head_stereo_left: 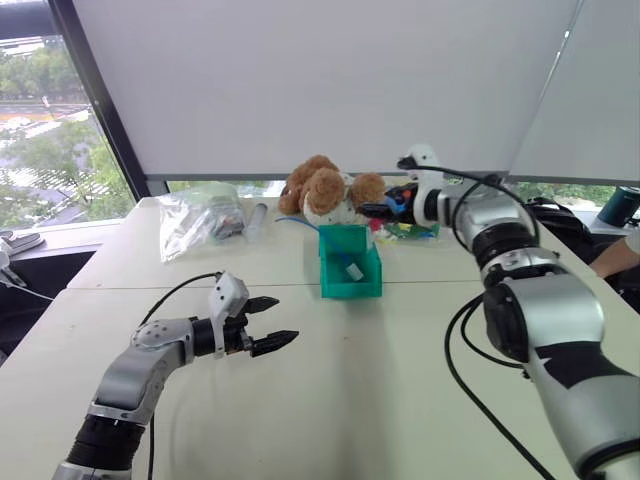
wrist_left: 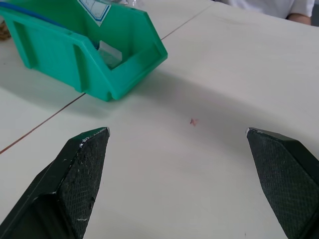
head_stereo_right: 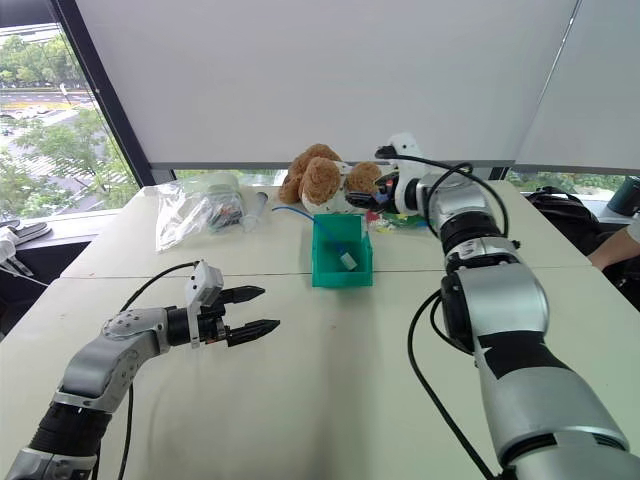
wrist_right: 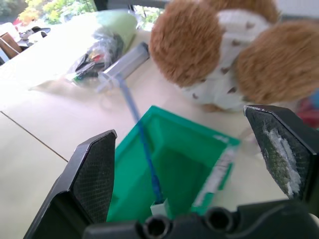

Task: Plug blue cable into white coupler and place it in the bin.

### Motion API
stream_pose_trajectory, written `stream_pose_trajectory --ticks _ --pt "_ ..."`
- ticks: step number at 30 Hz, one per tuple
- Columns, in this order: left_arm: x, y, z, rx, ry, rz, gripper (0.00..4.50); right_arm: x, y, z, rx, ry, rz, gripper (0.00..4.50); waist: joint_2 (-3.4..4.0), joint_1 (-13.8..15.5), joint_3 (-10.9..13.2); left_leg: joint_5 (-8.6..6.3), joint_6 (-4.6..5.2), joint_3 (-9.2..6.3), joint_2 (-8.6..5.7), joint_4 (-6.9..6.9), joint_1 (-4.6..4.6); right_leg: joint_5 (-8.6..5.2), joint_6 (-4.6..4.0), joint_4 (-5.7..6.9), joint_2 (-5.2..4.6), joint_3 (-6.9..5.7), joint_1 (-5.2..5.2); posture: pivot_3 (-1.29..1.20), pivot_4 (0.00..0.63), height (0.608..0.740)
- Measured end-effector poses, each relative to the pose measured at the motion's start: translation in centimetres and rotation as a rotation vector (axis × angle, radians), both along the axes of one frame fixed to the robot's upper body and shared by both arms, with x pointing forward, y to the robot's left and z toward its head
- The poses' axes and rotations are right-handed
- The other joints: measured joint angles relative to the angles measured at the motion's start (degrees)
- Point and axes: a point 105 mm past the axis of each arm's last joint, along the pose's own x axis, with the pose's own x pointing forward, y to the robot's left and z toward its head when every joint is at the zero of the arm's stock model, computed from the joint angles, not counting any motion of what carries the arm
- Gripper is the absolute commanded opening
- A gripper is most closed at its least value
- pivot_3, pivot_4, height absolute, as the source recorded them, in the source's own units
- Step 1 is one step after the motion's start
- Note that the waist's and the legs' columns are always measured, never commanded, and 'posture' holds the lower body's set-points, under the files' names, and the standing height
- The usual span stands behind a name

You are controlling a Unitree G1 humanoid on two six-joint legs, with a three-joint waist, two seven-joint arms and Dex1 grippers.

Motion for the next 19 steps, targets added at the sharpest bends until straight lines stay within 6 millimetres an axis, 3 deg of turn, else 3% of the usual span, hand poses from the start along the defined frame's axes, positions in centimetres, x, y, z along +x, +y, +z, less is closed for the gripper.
stream_pose_trajectory --ticks 3,7,9,14,19 --pt "0.0 0.3 0.2 0.000 0.006 0.004 4.50 -2.5 -1.9 -0.9 -0.079 -0.017 0.099 4.46 -0.06 0.4 0.0 -0.01 0.04 -0.12 0.04 0.02 0.00 0.00 0.01 0.03 0.04 -0.05 0.07 0.00 0.150 0.740" --pt "0.3 1.7 0.9 0.003 0.000 0.052 4.50 -8.4 -2.1 -6.9 -0.119 0.126 0.239 4.46 0.04 0.5 0.0 -0.03 0.07 -0.14 0.03 0.06 -0.08 -0.01 0.02 0.03 0.03 -0.05 0.03 0.00 0.150 0.740" --pt "0.1 2.2 1.5 0.002 0.000 0.063 4.50 -11.9 -1.9 -9.0 -0.147 0.185 0.291 4.46 0.12 0.4 0.1 -0.03 0.08 -0.12 0.03 0.14 -0.13 -0.01 0.02 0.03 0.02 -0.04 -0.01 0.00 0.150 0.740" --pt "-0.9 3.1 2.4 0.009 0.003 0.073 4.50 -16.5 -2.0 -7.4 -0.146 0.125 0.289 4.46 0.07 0.3 0.2 -0.03 0.09 -0.07 0.11 0.29 0.26 -0.03 -0.02 0.01 0.05 -0.02 0.41 0.00 0.150 0.740" --pt "-2.0 3.5 2.8 0.017 0.024 0.073 4.50 -17.9 -2.7 -7.6 -0.110 0.150 0.241 4.46 -0.04 0.6 0.2 -0.04 0.11 -0.08 0.08 0.32 0.24 -0.10 -0.14 -0.05 0.00 -0.02 0.45 0.00 0.150 0.740"
